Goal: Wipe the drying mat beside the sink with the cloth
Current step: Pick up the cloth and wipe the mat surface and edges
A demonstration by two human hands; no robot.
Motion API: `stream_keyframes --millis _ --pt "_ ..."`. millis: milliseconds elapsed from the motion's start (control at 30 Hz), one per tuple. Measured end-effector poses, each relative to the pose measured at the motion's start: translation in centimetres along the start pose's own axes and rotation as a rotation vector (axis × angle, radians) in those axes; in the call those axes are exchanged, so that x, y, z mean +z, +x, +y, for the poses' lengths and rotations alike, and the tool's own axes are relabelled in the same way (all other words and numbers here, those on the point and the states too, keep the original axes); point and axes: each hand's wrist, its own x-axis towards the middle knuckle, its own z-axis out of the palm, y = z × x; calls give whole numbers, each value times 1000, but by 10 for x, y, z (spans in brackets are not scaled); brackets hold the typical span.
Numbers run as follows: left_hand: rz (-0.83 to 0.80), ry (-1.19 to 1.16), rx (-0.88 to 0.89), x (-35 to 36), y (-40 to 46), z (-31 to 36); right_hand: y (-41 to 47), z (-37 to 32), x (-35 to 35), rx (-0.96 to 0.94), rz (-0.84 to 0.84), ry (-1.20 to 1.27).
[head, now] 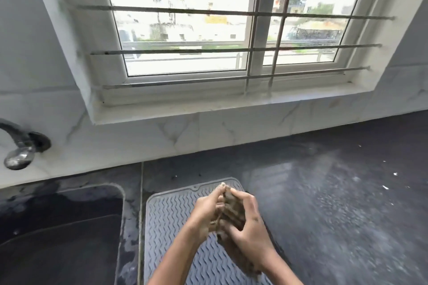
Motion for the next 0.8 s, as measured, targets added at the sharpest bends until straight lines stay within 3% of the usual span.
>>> stream_keyframes --millis 67,167,267,500,633,800 --pt "-1 210 74 -5 10 3 12 11 -7 40 149 -92" --pt "173 516 281 -7 43 -3 38 30 -20 192 290 -245" --pt "206 786 401 -4 81 -14 68 46 -22 322 193 -359" --pt "103 1217 410 -8 136 -21 122 65 5 125 9 -587" --pt "86 1420 462 -9 135 -32 129 80 21 84 -162 -804" --pt "108 1551 452 -4 135 -30 129 81 20 88 -242 -919"
